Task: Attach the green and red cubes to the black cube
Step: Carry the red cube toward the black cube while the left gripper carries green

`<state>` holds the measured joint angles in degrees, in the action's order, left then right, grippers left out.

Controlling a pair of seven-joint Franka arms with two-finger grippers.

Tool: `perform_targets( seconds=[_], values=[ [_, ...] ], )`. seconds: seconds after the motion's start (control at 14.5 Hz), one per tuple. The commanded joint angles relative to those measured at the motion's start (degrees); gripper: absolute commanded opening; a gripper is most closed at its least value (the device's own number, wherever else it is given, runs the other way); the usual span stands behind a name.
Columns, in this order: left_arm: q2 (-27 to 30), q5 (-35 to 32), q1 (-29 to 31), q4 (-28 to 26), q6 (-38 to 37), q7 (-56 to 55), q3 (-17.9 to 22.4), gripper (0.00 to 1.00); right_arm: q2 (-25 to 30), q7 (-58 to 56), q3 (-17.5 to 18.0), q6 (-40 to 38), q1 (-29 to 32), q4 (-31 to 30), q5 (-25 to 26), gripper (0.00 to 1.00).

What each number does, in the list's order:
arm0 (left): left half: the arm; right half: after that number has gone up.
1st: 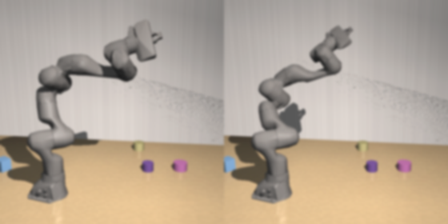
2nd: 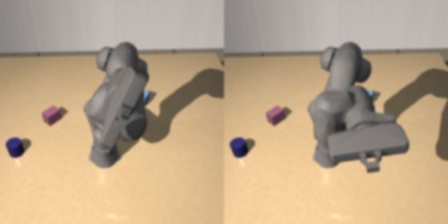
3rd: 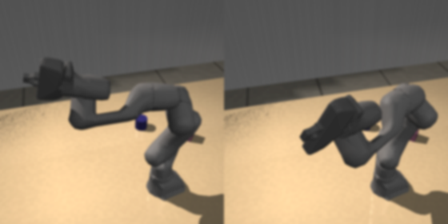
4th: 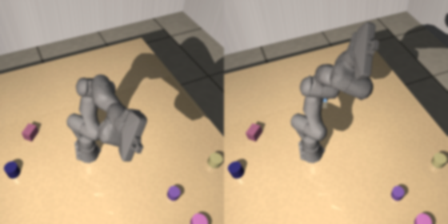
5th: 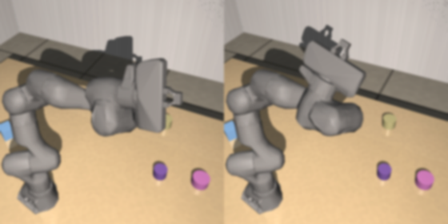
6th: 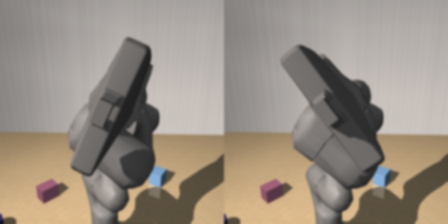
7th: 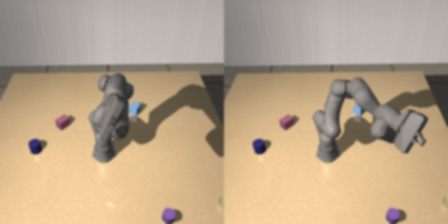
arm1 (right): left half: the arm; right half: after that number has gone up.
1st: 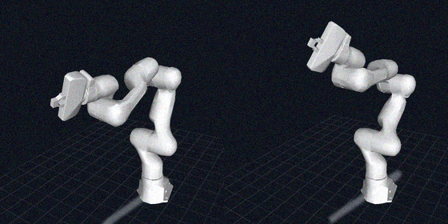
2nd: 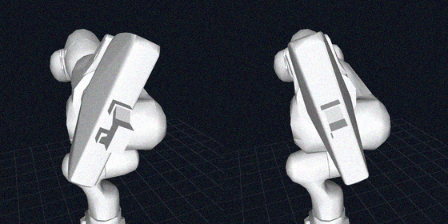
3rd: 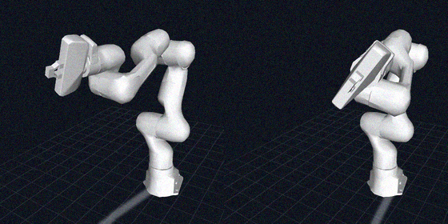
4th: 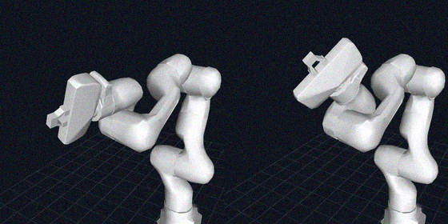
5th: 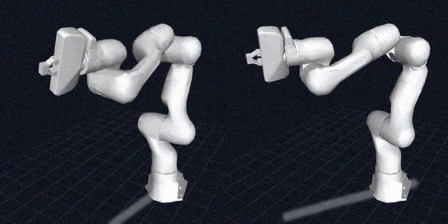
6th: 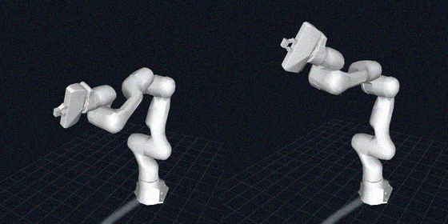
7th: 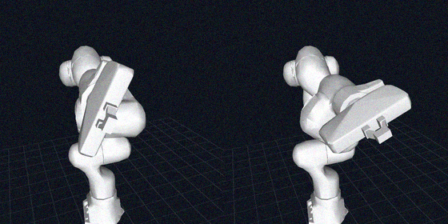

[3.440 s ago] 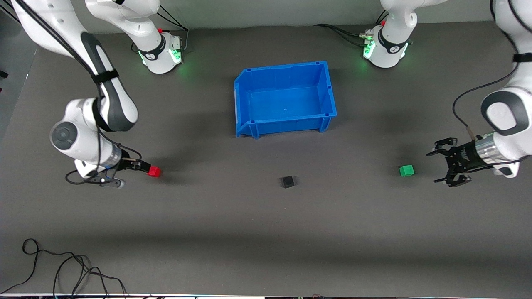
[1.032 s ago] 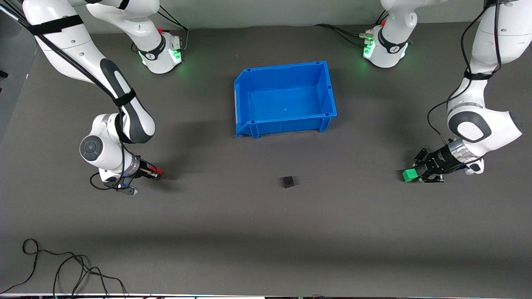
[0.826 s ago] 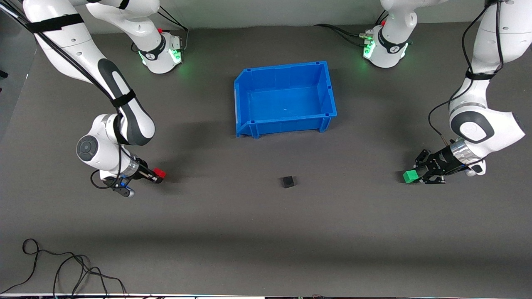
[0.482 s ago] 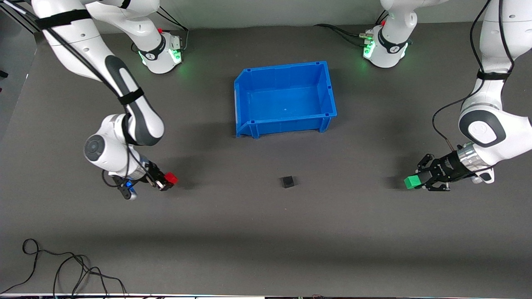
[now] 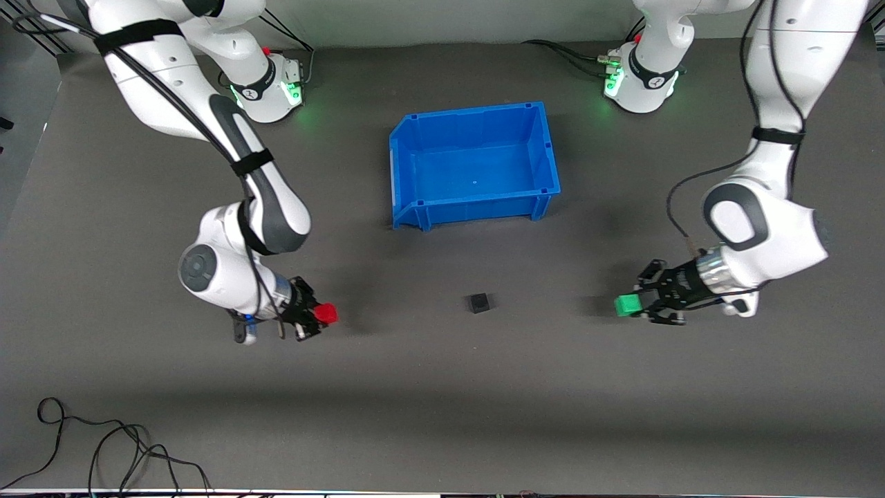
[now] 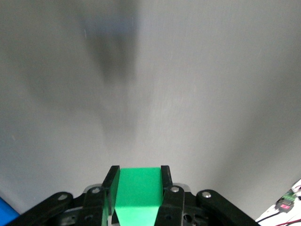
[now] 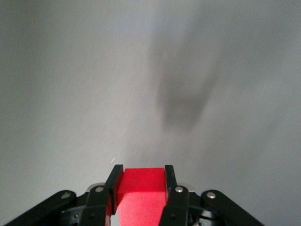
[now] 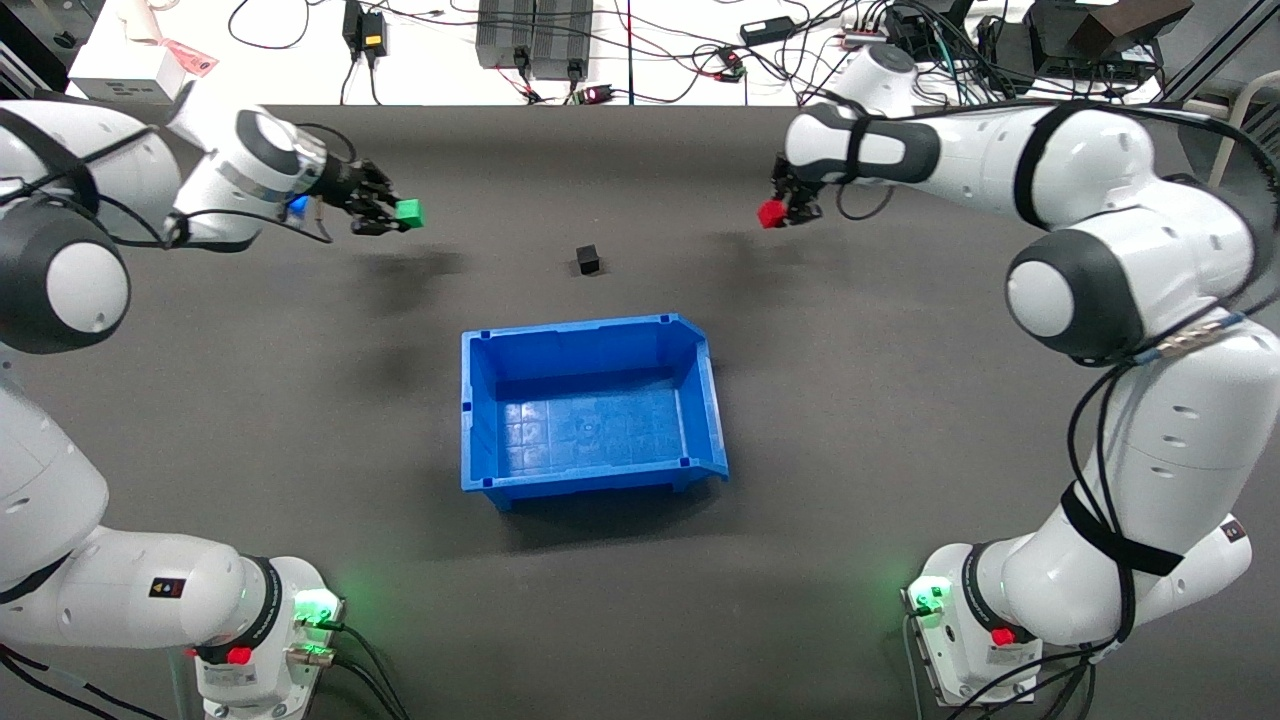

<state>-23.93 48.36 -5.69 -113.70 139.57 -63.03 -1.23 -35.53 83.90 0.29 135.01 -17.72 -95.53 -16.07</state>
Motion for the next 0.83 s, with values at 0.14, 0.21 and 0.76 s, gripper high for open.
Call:
perform_targets(
  seconds=[0.14, 0.21, 0.76],
  values=[
    [-1.9, -0.6, -10.7, 0.5, 6.9, -4.8, 0.8, 0.29, -8.0, 15.9, -0.8, -2.2, -6.5, 11.4, 2.3, 0.00],
    [-2.4, -0.6, -12.5, 0.6, 8.5, -6.1, 0.8, 0.29, -8.9, 18.7, -0.8, -2.2, -7.8, 12.7, 4.1, 0.00],
    [-9.5, -0.3, -21.6, 3.8, 17.8, -12.3, 0.7, 0.29, -14.5, 36.7, -1.0, -2.2, -16.2, 19.7, 8.8, 0.00]
  ],
)
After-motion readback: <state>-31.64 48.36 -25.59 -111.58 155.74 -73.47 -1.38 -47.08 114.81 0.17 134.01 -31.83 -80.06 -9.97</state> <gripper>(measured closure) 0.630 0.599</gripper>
